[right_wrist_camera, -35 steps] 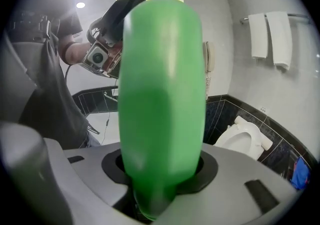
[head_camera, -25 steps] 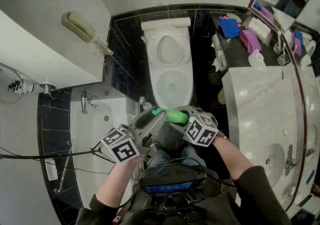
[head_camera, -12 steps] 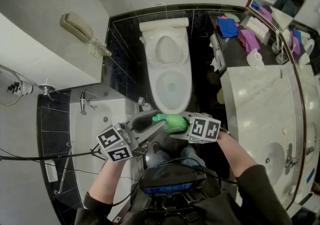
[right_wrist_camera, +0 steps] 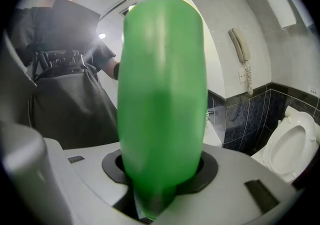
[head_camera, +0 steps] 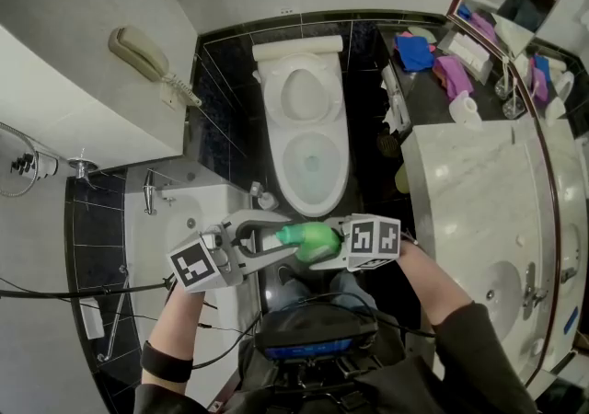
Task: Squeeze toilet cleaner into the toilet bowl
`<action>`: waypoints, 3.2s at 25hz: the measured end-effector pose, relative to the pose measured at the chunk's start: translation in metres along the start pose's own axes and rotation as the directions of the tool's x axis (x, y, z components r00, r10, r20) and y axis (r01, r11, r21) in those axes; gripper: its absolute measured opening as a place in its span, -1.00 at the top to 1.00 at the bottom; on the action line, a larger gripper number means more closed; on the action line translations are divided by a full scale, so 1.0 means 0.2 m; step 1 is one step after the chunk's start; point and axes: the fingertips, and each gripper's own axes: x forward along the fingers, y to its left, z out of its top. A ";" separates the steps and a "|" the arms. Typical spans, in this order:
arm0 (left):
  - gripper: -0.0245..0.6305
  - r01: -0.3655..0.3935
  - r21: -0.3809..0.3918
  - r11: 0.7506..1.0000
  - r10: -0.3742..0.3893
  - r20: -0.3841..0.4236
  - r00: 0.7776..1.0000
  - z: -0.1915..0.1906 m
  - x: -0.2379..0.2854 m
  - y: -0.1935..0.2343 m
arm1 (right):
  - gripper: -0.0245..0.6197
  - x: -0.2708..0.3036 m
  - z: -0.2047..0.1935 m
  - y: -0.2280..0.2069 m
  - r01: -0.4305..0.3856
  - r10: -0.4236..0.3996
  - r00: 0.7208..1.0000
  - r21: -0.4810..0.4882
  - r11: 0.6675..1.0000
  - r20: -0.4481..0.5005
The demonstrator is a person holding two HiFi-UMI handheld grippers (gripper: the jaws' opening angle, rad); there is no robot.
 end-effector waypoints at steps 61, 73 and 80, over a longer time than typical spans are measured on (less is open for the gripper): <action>0.53 0.009 -0.120 0.993 -0.003 0.045 0.999 0.04 0.02 0.09 | 0.34 -0.02 0.06 -0.09 0.098 -0.098 0.994 0.011 0.995 0.049; -0.01 -0.181 -0.252 0.951 0.216 0.119 0.969 -0.04 -0.02 0.17 | 0.34 -0.06 0.01 -0.21 0.305 -0.305 0.952 -0.016 0.952 0.003; -0.01 -0.338 -0.639 0.691 0.491 0.071 0.868 -0.09 -0.06 0.28 | 0.34 -0.22 -0.02 -0.46 0.607 -0.609 0.792 -0.070 0.792 -0.025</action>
